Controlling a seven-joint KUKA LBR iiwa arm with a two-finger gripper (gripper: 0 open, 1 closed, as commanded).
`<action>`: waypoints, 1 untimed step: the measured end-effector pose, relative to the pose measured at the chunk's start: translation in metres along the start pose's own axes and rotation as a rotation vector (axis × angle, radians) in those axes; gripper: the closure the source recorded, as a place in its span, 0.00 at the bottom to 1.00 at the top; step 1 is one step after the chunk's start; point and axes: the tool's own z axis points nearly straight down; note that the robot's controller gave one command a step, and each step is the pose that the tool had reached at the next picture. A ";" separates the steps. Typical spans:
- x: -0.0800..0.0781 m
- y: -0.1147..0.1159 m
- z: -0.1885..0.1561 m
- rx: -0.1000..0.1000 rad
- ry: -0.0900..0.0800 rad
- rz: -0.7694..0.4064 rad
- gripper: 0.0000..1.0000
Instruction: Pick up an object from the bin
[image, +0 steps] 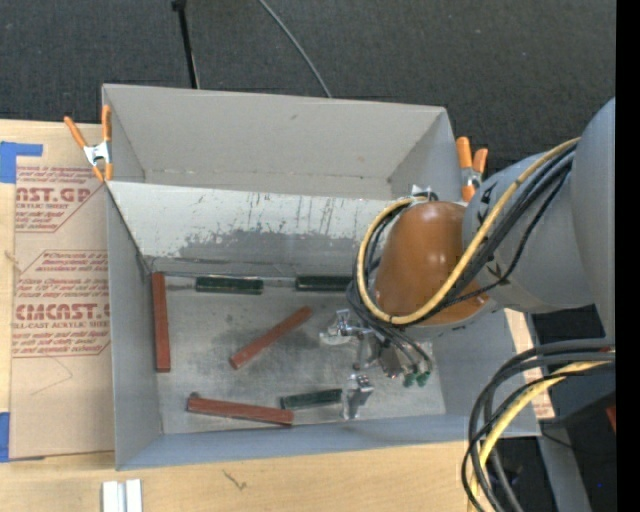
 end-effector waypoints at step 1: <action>0.003 -0.006 0.027 0.001 -0.010 -0.152 1.00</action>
Offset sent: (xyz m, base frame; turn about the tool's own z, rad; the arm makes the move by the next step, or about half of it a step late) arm 0.0000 0.0000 0.0000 0.0000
